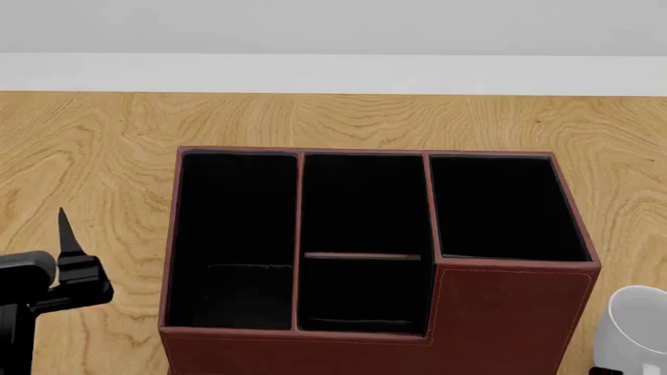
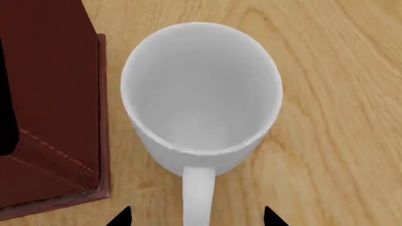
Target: Pick up the white mug and place it to the right of the caddy.
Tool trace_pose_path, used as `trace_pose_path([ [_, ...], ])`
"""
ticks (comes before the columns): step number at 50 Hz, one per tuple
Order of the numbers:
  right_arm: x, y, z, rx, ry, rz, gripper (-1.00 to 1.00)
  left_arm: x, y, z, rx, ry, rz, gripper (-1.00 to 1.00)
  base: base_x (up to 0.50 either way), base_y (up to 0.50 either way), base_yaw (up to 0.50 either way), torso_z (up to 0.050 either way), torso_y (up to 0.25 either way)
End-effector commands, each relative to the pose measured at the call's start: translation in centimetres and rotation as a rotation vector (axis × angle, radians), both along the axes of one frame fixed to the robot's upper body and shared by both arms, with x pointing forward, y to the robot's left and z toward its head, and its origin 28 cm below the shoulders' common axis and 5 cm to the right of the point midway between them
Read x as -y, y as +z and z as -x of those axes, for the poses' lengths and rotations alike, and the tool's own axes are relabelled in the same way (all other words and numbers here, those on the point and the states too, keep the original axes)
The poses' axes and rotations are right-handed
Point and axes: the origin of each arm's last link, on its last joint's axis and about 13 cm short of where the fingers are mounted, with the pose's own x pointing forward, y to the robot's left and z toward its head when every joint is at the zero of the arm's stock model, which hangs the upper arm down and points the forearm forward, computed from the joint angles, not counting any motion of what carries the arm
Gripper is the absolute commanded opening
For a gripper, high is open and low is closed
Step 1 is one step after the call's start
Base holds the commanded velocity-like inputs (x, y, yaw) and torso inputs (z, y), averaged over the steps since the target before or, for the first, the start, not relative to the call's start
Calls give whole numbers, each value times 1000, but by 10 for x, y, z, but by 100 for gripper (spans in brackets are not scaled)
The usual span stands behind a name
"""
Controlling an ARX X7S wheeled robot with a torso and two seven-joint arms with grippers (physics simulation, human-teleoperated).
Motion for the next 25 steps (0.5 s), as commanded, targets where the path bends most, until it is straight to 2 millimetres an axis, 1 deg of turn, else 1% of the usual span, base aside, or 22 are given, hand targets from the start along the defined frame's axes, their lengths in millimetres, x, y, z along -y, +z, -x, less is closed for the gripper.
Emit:
trace_pose_path([
  [1,-8,18,8,37,35,18,100,0,3,2,11,-2,8,100,0,0,0,0,0],
  [7,-10,26,14,52,39,30,100,0,3,2,13,-4,10,100,0,0,0,0,0],
  [15,-15,44,20,88,59,38,100,0,4,2,19,-8,14,100,0,0,0,0,0],
  [25,-18,50,29,101,65,38,100,-1,4,4,18,-8,19,100,0,0,0,0,0],
])
